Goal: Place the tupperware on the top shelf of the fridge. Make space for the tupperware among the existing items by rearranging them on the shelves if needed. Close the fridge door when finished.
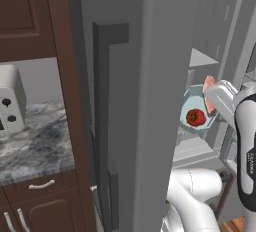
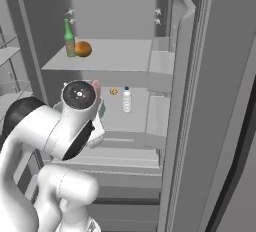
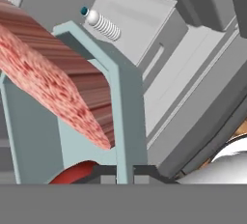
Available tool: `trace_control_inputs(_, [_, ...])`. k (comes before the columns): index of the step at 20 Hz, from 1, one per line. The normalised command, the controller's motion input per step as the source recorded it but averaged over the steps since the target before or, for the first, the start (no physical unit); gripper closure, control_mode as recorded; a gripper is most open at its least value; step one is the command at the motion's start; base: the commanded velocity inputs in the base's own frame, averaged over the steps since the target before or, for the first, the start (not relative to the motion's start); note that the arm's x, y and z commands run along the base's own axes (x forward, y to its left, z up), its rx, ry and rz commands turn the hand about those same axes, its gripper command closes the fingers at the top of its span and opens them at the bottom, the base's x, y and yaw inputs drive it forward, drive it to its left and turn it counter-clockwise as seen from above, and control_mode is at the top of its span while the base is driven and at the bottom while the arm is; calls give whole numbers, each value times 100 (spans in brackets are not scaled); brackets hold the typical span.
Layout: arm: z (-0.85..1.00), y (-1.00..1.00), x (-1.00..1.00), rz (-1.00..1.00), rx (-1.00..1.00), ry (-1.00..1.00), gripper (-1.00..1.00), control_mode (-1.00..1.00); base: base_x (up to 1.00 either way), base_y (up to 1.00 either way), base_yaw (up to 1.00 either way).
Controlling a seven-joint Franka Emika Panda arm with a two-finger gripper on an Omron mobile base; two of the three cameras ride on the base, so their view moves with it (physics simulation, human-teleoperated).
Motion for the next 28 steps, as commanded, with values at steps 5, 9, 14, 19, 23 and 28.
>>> trace_control_inputs(5, [62,0,0,-17,4,-21,100,-100,0,0,0])
trace_control_inputs(9, [52,0,8,-19,4,-13,100,-100,0,0,0])
trace_control_inputs(14, [44,0,31,-17,9,-13,100,-100,0,0,0])
trace_control_inputs(19, [20,-4,64,-2,13,-4,100,-100,0,0,0])
trace_control_inputs(23, [16,-12,80,5,12,3,100,-100,0,0,0])
trace_control_inputs(28, [19,-1,82,2,2,10,100,-100,0,0,0])
